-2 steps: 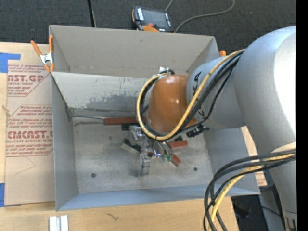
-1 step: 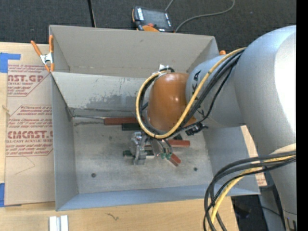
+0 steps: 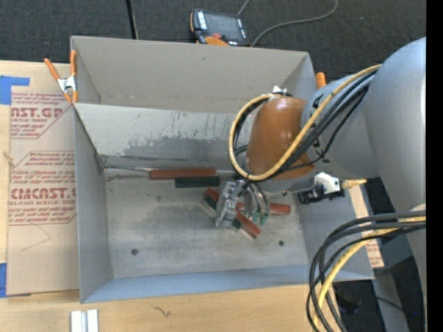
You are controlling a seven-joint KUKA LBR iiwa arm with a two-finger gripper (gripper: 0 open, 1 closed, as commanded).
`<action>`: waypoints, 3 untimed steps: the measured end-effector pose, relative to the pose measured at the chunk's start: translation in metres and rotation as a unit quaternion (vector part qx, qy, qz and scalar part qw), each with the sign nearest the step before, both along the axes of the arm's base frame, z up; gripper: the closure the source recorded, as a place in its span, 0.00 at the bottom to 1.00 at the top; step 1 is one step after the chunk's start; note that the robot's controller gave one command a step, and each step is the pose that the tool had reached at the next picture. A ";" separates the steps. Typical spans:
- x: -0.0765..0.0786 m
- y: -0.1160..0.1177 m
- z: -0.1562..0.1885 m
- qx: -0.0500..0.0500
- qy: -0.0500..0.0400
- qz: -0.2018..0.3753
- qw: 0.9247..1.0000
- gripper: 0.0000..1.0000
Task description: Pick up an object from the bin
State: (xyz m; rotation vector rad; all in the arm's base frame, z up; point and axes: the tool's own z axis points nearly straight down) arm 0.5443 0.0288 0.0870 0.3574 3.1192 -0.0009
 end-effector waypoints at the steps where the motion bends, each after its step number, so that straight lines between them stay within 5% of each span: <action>1: 0.000 0.001 0.000 0.001 0.000 0.001 1.000 0.00; 2: 0.025 -0.054 -0.018 0.000 0.000 -0.021 1.000 0.00; 3: 0.024 -0.051 -0.018 0.001 0.001 -0.019 1.000 1.00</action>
Offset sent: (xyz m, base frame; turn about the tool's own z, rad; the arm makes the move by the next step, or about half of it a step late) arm 0.0000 0.0000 0.0000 0.0000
